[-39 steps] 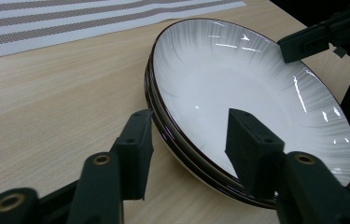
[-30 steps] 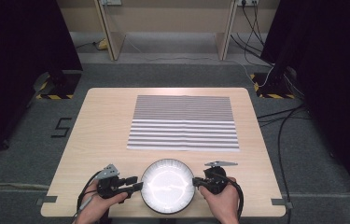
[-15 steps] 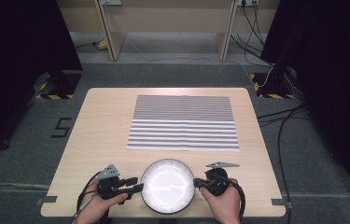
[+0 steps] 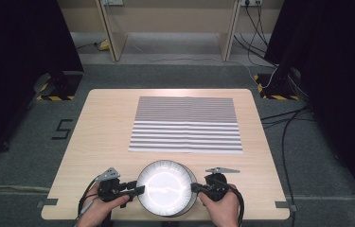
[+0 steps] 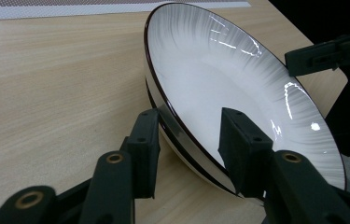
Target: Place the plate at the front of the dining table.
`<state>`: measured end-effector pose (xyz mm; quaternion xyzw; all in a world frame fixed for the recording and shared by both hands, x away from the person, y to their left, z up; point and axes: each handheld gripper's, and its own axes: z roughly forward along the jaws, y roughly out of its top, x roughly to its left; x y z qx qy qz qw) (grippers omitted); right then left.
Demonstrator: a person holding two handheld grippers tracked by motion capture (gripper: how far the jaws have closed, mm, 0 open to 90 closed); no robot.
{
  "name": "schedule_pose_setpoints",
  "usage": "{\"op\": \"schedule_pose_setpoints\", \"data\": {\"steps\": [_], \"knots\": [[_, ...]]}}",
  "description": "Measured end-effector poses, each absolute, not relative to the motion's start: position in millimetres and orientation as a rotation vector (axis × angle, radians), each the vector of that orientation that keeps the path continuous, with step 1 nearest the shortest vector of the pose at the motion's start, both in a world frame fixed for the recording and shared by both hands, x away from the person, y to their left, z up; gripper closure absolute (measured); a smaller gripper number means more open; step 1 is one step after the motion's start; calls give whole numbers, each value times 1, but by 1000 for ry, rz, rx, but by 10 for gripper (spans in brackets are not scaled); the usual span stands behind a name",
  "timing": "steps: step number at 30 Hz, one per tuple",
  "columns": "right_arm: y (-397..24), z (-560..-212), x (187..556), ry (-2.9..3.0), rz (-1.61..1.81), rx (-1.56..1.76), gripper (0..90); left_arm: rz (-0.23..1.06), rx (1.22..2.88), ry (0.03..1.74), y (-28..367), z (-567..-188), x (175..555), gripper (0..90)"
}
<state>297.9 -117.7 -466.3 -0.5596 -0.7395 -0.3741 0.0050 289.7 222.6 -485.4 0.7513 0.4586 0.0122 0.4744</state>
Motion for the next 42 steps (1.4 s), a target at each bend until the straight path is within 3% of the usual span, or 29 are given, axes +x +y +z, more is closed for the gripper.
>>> {"op": "schedule_pose_setpoints", "data": {"steps": [10,13,19,30,36,42], "knots": [[-113,-475,303,-2290,-1134,-1756,779,35,1865,1119,222,-483,291,589],[-111,-473,304,-2271,-1117,-1738,673,44,1880,1113,222,-480,289,589],[-106,-468,302,-2259,-1073,-1727,567,41,1881,1123,222,-479,287,583],[-109,-471,297,-2102,-1129,-1821,550,-35,1868,1167,217,-485,292,569],[-117,-478,294,-2043,-1221,-1812,625,-61,1864,1181,212,-489,291,573],[-118,-479,296,-2075,-1244,-1798,642,-37,1901,1162,209,-488,292,569]]}}
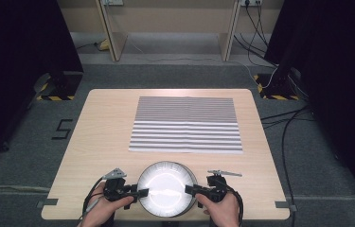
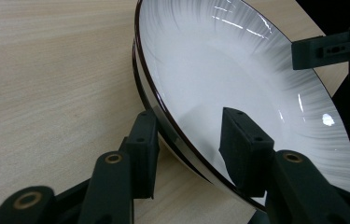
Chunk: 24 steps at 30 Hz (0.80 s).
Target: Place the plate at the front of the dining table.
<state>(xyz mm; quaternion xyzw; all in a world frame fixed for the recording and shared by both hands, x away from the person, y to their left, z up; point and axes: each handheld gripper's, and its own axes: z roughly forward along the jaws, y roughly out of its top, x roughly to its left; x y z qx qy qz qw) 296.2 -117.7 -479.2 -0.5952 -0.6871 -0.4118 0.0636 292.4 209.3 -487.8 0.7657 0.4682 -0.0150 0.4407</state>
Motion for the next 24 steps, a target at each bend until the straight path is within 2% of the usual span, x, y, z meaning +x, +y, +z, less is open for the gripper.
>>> {"op": "schedule_pose_setpoints", "data": {"steps": [6,8,10,11,15,24], "knots": [[-119,-489,303,-1949,-1284,-1791,679,-8,1926,1164,207,-486,294,596],[-114,-499,305,-1887,-1309,-1818,735,-19,1903,1178,211,-485,296,598],[-115,-499,306,-1903,-1296,-1805,743,-34,1883,1179,213,-485,297,610],[-116,-498,310,-1963,-1284,-1775,786,-37,1883,1179,212,-486,298,612],[-114,-495,308,-2030,-1270,-1787,791,-40,1892,1174,212,-486,302,626],[-115,-491,307,-2057,-1387,-1834,833,2,1879,1181,209,-479,309,721]]}}
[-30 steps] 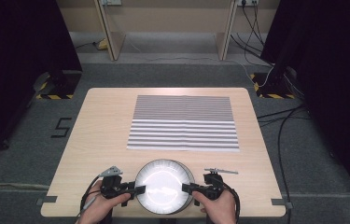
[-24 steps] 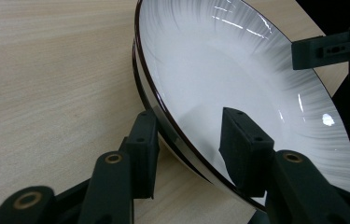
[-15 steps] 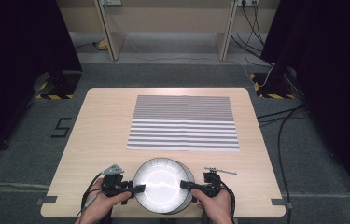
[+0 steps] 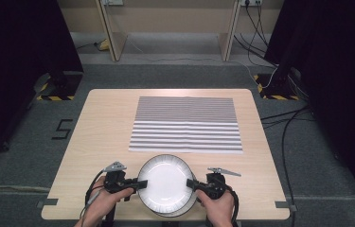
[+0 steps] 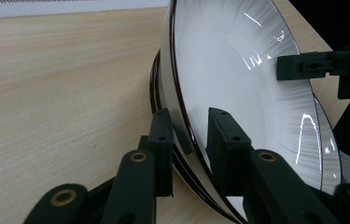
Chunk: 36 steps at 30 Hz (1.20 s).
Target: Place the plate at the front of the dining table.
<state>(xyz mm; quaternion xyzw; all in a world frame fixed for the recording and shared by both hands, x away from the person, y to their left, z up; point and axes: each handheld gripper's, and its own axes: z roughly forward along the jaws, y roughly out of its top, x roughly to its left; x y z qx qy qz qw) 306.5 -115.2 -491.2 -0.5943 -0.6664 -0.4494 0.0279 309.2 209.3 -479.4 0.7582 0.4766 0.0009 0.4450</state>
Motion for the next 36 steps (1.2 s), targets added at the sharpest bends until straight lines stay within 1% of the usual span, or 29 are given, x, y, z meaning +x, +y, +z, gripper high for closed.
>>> {"op": "schedule_pose_setpoints", "data": {"steps": [3,9,12,13,18,19,23,26,27,29,31,35,36], "knots": [[-115,-486,306,-2082,-1437,-1833,845,53,1898,1157,208,-477,309,747],[-116,-478,305,-2147,-1491,-1825,846,81,1885,1127,206,-473,310,774],[-113,-473,304,-2221,-1519,-1804,841,61,1861,1134,209,-472,312,790],[-112,-473,305,-2243,-1515,-1785,821,36,1824,1131,212,-472,314,793],[-110,-478,307,-2245,-1515,-1757,803,42,1817,1130,214,-472,315,790],[-109,-479,309,-2248,-1510,-1745,769,46,1821,1126,214,-472,316,785],[-110,-481,312,-2243,-1514,-1733,759,36,1805,1119,215,-473,315,779],[-110,-482,314,-2228,-1518,-1720,754,70,1803,1108,214,-475,314,781],[-108,-483,316,-2200,-1527,-1676,712,78,1789,1097,212,-475,313,800],[-107,-483,316,-2199,-1508,-1677,710,103,1806,1097,211,-475,312,799],[-107,-481,315,-2200,-1514,-1678,732,91,1796,1109,212,-477,312,803],[-107,-480,314,-2199,-1515,-1681,740,70,1778,1133,213,-478,312,809],[-109,-481,314,-2180,-1536,-1699,766,74,1770,1146,212,-478,311,808]]}}
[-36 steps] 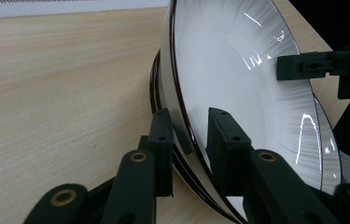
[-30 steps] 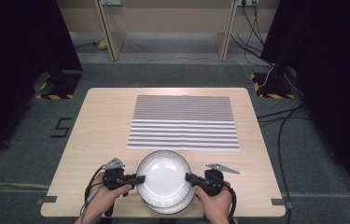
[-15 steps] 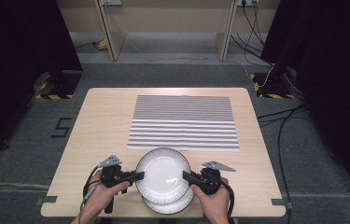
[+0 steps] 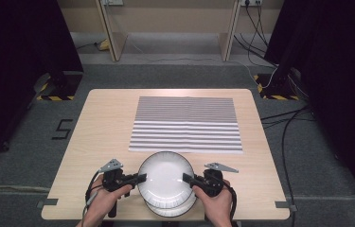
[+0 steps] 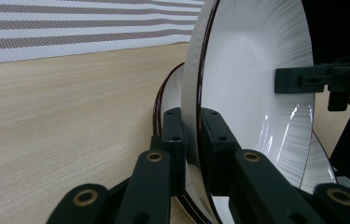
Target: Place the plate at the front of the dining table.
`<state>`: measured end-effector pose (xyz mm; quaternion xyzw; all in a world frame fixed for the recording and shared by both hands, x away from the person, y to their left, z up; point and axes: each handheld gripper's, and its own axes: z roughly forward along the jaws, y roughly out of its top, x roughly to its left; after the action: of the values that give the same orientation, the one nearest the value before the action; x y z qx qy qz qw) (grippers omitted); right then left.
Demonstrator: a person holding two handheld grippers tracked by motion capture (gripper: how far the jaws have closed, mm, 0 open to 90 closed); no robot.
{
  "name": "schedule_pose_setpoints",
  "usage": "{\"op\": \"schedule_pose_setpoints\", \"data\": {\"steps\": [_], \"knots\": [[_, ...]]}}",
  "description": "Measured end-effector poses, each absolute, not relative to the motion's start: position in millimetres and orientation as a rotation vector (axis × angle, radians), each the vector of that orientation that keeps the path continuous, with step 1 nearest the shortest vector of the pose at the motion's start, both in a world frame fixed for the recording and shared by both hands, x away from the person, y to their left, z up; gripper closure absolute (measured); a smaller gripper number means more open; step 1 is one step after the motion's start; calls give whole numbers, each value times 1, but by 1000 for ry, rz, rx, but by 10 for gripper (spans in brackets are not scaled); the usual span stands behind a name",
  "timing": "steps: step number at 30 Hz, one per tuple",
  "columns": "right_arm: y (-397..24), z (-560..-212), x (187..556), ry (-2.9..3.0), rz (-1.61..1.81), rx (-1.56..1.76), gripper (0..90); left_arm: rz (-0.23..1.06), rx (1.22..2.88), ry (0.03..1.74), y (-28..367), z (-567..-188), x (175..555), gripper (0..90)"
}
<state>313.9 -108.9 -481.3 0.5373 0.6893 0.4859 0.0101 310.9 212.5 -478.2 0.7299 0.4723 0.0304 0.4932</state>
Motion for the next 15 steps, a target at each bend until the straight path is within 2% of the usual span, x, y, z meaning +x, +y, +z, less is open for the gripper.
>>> {"op": "schedule_pose_setpoints", "data": {"steps": [4,5,15], "knots": [[-116,-479,311,2079,1508,1676,791,70,1753,1168,215,-481,310,805],[-118,-479,307,2102,1509,1679,849,71,1757,1165,213,-480,310,804],[-117,-477,307,2114,1479,1684,857,80,1762,1154,213,-475,314,814]]}}
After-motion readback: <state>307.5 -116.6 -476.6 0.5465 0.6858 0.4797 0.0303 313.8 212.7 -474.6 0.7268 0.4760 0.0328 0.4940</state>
